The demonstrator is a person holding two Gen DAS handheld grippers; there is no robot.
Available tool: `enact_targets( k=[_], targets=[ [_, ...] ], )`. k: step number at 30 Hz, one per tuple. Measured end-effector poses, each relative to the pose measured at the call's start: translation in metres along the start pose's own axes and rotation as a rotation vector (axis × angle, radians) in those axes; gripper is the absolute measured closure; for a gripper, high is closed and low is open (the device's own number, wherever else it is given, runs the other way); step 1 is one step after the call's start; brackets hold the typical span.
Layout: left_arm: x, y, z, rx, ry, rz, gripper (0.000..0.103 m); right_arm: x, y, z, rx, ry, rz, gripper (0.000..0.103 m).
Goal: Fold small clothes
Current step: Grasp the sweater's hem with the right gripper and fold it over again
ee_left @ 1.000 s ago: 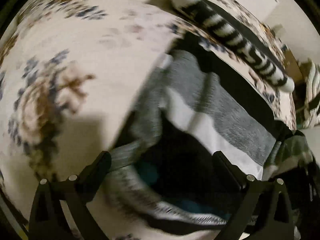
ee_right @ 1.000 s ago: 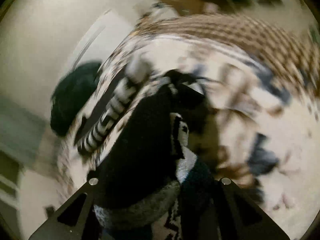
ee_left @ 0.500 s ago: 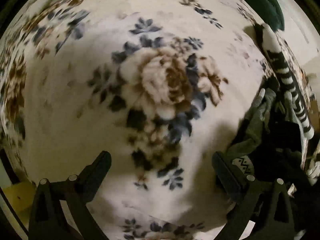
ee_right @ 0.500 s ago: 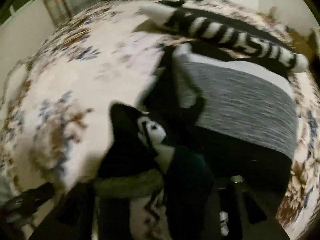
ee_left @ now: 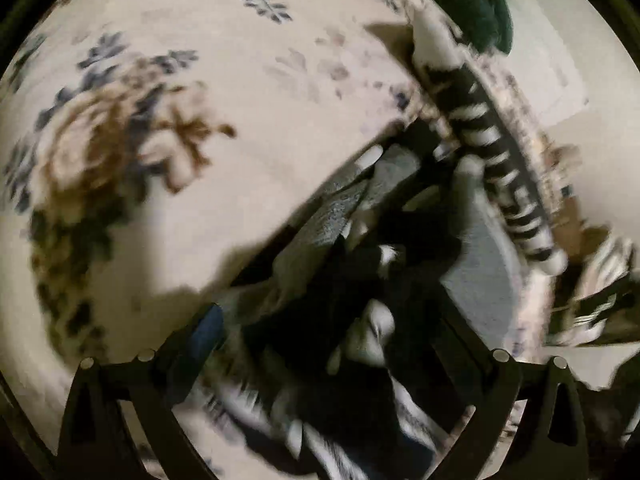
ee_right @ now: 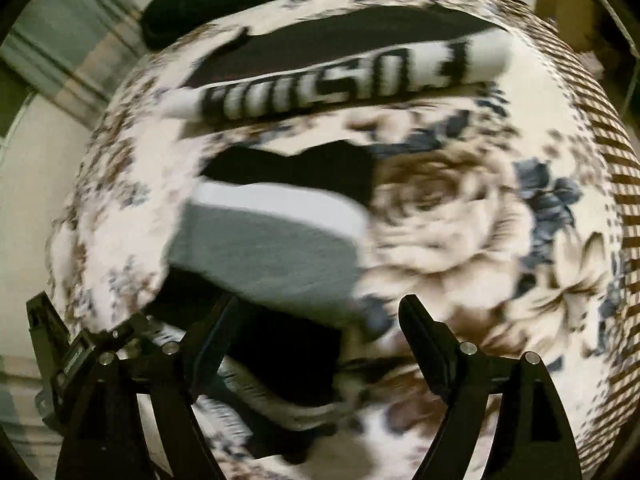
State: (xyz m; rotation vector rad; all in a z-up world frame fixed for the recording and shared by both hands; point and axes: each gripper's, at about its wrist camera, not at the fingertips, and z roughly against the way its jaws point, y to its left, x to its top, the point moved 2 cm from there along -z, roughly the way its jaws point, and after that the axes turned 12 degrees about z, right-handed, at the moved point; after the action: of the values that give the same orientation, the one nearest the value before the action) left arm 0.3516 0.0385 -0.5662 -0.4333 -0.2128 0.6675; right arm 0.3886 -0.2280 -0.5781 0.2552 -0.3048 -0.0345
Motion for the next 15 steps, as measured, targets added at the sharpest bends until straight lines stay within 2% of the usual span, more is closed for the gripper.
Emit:
enact_targets(
  k=[1, 2, 3, 4, 6, 9, 12, 14, 15],
  targets=[
    [0.000, -0.001, -0.005, 0.012, -0.018, 0.000, 0.061, 0.002, -0.011, -0.005, 0.007, 0.010, -0.018, 0.019],
    [-0.001, 0.002, -0.003, -0.007, -0.025, 0.019, 0.076, 0.005, -0.016, -0.010, 0.015, 0.017, -0.032, 0.019],
    [0.000, 0.008, 0.007, -0.038, -0.044, 0.049, 0.077, 0.008, -0.024, -0.014, 0.027, 0.022, -0.049, 0.019],
    [-0.001, 0.014, 0.022, -0.057, -0.099, 0.051, 0.083, 0.013, -0.030, -0.016, 0.043, 0.025, -0.056, 0.019],
    [-0.004, 0.027, 0.041, -0.040, -0.167, 0.053, 0.089, 0.024, -0.033, -0.020, 0.061, 0.020, -0.037, 0.019],
    [-0.012, 0.060, 0.031, 0.006, -0.147, 0.157, 0.089, 0.039, -0.032, -0.030, 0.079, 0.031, 0.014, 0.019],
    [-0.012, 0.063, 0.025, 0.022, -0.156, 0.178, 0.088, 0.054, -0.030, -0.047, 0.129, 0.066, 0.036, 0.019],
    [-0.010, 0.061, 0.031, -0.008, -0.142, 0.195, 0.085, 0.064, -0.030, -0.058, 0.172, 0.080, 0.045, 0.019],
    [-0.012, 0.062, 0.038, -0.053, -0.137, 0.219, 0.084, 0.070, -0.029, -0.064, 0.228, 0.077, 0.052, 0.015]
  ],
)
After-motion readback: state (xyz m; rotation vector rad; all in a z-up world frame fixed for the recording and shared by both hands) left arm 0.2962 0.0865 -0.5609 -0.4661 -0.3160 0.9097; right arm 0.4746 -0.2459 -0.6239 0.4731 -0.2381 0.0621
